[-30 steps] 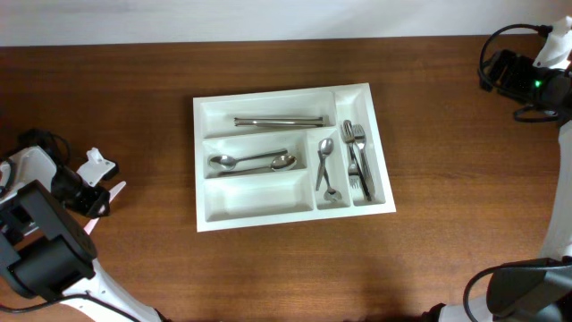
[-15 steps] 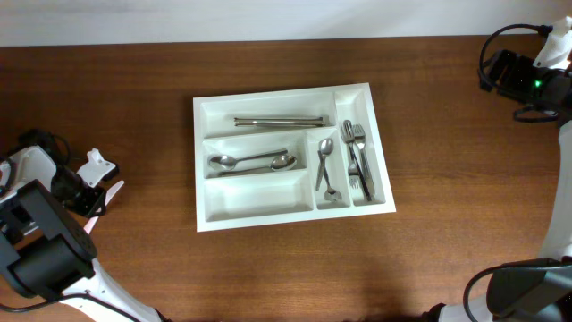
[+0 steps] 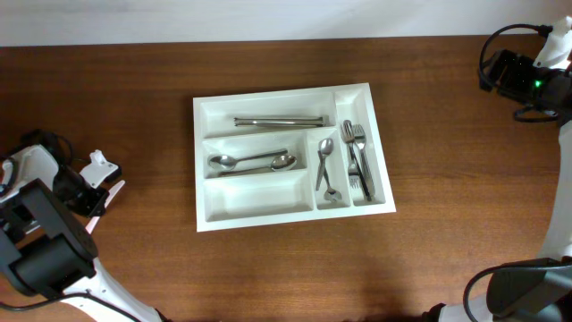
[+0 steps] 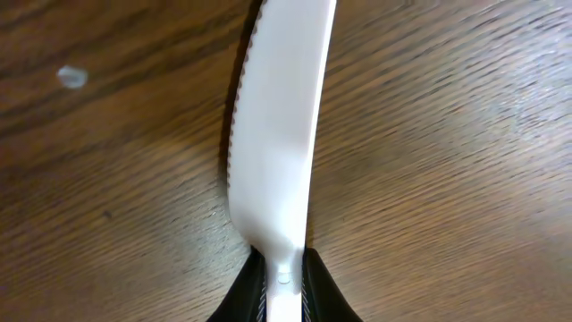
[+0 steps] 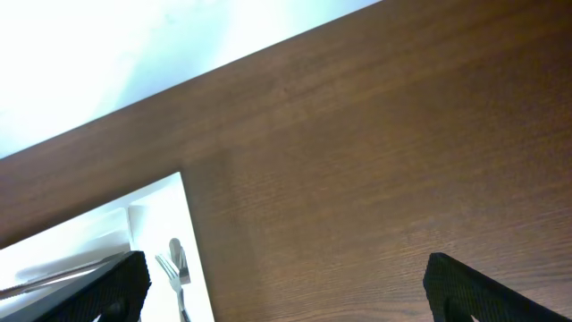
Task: Pack container
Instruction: 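Lower the left gripper onto the white plastic knife and grasp it, then carry the white knife with the left gripper over the bottom-left compartment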
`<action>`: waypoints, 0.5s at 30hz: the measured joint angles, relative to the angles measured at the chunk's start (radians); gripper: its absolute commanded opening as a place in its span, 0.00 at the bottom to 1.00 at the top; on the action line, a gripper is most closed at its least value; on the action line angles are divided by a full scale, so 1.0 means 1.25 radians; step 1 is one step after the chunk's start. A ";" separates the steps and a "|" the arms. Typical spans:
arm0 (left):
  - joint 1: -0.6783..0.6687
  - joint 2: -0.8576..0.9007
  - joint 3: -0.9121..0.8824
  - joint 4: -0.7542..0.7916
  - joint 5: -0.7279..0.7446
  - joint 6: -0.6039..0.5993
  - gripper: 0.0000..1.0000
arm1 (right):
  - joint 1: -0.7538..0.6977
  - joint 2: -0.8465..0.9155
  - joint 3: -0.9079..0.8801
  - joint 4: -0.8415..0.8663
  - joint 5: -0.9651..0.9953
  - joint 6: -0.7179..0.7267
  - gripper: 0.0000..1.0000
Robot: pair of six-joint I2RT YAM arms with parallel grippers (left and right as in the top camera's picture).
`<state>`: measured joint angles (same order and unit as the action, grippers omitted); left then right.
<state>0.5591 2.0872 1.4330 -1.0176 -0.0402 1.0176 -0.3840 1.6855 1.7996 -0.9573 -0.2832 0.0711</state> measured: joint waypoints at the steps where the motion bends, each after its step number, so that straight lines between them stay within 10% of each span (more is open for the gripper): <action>1: -0.007 0.002 0.003 -0.010 -0.001 0.000 0.02 | 0.000 0.000 0.000 0.000 0.000 0.000 0.99; 15: -0.107 0.035 0.300 -0.302 0.008 0.000 0.02 | 0.000 0.000 0.000 0.000 0.000 0.000 0.99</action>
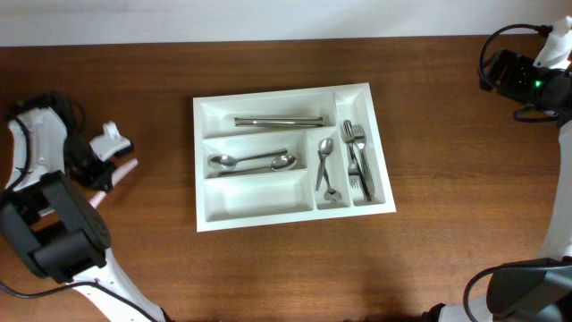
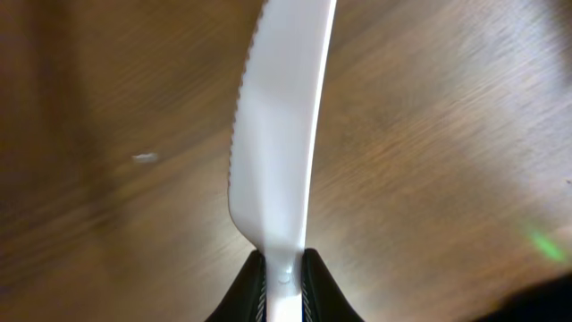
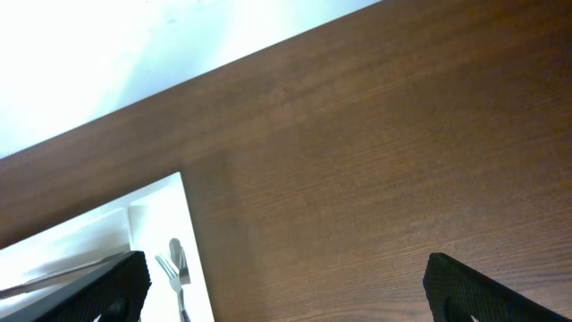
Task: Pack container
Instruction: 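Carry the white knife with the left gripper over the bottom-left compartment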
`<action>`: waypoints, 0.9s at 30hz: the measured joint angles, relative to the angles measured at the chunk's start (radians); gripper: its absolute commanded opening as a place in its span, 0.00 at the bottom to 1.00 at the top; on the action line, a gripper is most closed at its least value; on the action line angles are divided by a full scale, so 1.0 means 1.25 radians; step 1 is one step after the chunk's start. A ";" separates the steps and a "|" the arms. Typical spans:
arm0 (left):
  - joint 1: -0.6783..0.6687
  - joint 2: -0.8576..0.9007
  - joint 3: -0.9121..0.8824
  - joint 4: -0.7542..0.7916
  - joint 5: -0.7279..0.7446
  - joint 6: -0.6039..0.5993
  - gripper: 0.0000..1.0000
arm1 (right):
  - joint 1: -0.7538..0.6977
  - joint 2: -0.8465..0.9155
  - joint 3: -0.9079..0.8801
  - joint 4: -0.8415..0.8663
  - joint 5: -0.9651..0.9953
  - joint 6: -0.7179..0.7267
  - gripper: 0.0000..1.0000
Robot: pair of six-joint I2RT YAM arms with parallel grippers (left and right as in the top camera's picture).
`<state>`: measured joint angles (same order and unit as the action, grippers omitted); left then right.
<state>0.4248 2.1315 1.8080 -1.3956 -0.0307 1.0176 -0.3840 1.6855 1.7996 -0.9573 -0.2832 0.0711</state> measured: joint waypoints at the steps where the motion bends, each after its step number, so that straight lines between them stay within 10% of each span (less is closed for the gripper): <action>1: -0.005 -0.002 0.033 -0.020 0.000 0.000 0.02 | 0.000 0.000 0.000 0.000 0.000 0.000 0.99; 10: -0.144 -0.080 0.230 -0.083 0.000 0.010 0.01 | 0.000 0.000 0.000 0.000 0.000 0.000 0.99; 27: -0.511 -0.165 0.140 0.000 0.051 0.022 0.02 | 0.000 0.000 0.000 0.000 0.000 0.000 0.99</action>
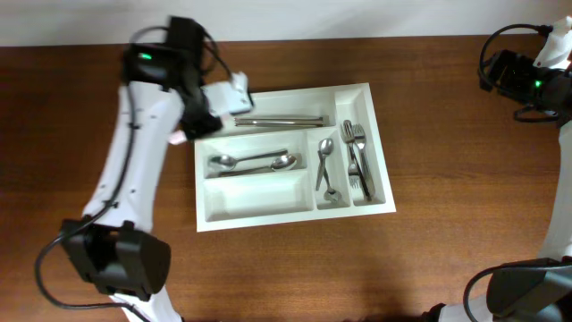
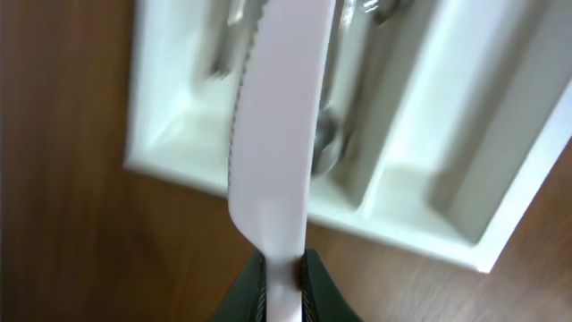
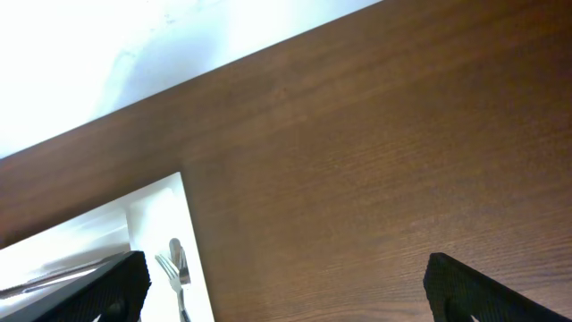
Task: Pack container
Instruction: 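Carry the white knife with the left gripper over the bottom-left compartment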
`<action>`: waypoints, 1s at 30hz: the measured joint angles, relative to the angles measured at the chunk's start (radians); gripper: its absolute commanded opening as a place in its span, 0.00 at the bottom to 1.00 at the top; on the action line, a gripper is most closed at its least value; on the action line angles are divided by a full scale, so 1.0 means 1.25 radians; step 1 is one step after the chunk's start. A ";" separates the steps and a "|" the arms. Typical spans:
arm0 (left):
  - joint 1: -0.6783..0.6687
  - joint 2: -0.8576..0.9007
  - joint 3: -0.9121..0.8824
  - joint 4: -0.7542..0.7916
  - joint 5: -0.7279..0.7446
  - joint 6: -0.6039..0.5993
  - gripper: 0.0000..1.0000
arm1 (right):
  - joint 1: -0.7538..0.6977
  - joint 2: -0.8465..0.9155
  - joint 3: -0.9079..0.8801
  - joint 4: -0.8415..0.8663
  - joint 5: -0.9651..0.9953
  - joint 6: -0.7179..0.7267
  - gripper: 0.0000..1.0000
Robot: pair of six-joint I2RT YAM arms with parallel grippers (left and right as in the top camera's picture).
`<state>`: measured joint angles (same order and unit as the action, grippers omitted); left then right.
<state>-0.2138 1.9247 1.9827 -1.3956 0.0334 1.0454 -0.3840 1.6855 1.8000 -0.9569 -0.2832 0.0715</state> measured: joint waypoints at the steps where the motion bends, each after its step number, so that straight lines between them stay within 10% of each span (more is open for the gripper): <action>1: -0.017 0.000 -0.029 0.018 0.000 0.001 0.02 | 0.000 0.000 0.000 0.000 0.000 0.000 0.98; 21: -0.231 0.000 -0.424 0.277 -0.055 0.005 0.05 | 0.000 0.000 0.000 0.000 0.000 0.000 0.99; 28: -0.231 0.000 -0.448 0.313 -0.060 -0.012 0.28 | 0.000 0.000 0.000 0.000 0.000 0.000 0.99; 30: -0.231 0.000 -0.448 0.313 -0.070 -0.019 0.79 | 0.000 0.000 0.000 0.000 0.000 -0.001 0.99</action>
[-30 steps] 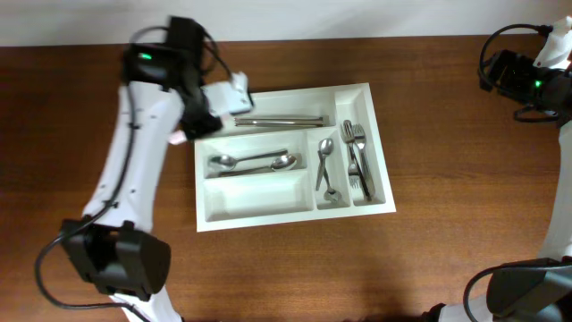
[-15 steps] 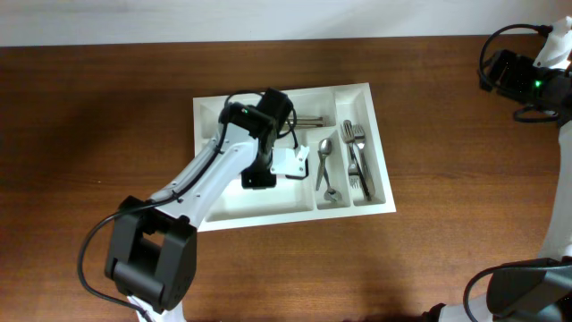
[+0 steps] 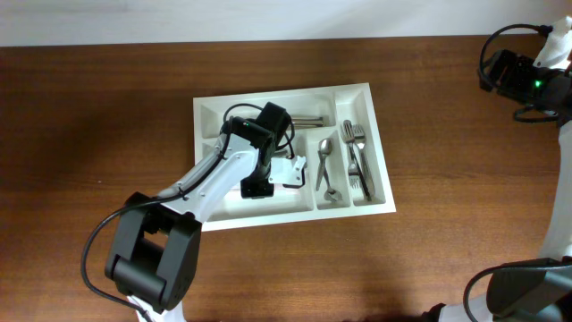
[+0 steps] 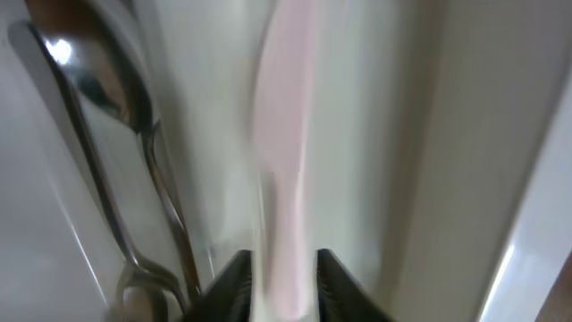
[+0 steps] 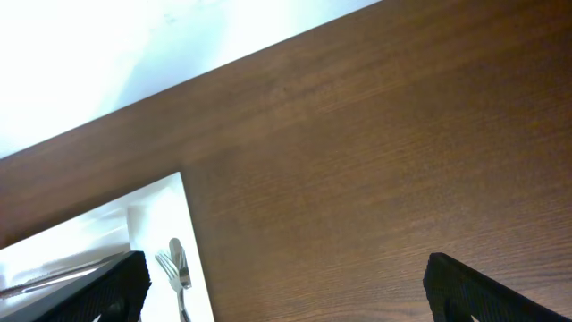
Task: Pack container
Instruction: 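Carry the white knife with the left gripper over the bottom-left compartment, then lower the knife into the compartment, open and lift the left gripper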
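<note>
The white cutlery tray (image 3: 268, 219) lies mid-table. My left gripper (image 3: 288, 170) is down inside it, at the left-hand compartments. In the left wrist view the white plastic knife (image 4: 281, 134) is a blurred pale strip running lengthwise between the fingers (image 4: 234, 277). The jaws stand wider apart than the knife's handle, so the left gripper (image 4: 283, 264) is open. Metal spoons (image 4: 134, 134) lie just left of the knife and a tray divider (image 4: 465, 134) runs on its right. My right gripper (image 5: 286, 286) is open and empty above the table's far right corner.
The tray also holds metal knives (image 3: 308, 119) in the top compartment, small spoons (image 3: 325, 170) and forks (image 3: 356, 161) in the right-hand slots. The right arm (image 3: 523, 80) stays at the far right edge. Bare wooden table (image 3: 465, 224) surrounds the tray.
My left gripper went from above the tray's top left corner down into the tray beside the spoons. Its jaws have widened around the plastic knife. The right arm has not moved.
My left gripper was shut on the white plastic knife low over the table at the far left. It then held the knife a little farther back, then over the tray's top left corner. Now it is inside the tray, open, with the knife between its jaws.
</note>
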`<action>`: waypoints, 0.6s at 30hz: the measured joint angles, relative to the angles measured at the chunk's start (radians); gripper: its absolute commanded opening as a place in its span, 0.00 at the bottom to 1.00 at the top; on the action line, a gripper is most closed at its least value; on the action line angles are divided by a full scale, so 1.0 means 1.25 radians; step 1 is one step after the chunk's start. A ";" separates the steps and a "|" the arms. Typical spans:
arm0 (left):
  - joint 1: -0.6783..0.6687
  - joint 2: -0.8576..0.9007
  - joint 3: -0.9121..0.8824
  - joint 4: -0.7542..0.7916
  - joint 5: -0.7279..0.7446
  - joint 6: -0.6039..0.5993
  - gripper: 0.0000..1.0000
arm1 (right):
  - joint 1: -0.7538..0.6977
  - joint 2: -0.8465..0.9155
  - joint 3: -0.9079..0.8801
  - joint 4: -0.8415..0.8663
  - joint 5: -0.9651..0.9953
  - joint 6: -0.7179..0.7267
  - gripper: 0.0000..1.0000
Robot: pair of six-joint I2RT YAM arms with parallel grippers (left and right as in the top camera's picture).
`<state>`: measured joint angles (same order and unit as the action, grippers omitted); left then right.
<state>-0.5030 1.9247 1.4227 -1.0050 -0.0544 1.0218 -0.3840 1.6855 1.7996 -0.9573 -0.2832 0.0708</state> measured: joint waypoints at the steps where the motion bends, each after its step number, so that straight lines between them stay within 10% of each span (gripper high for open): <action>1: 0.000 0.000 0.000 0.000 -0.010 -0.005 0.99 | 0.000 0.000 0.000 0.000 0.000 -0.001 0.99; 18: 0.038 -0.203 0.212 -0.003 -0.102 -0.236 0.99 | 0.000 0.000 0.000 0.000 0.000 0.000 0.99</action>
<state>-0.4549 1.6711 1.6878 -1.0084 -0.1814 0.7269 -0.3840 1.6855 1.7996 -0.9573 -0.2832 0.0711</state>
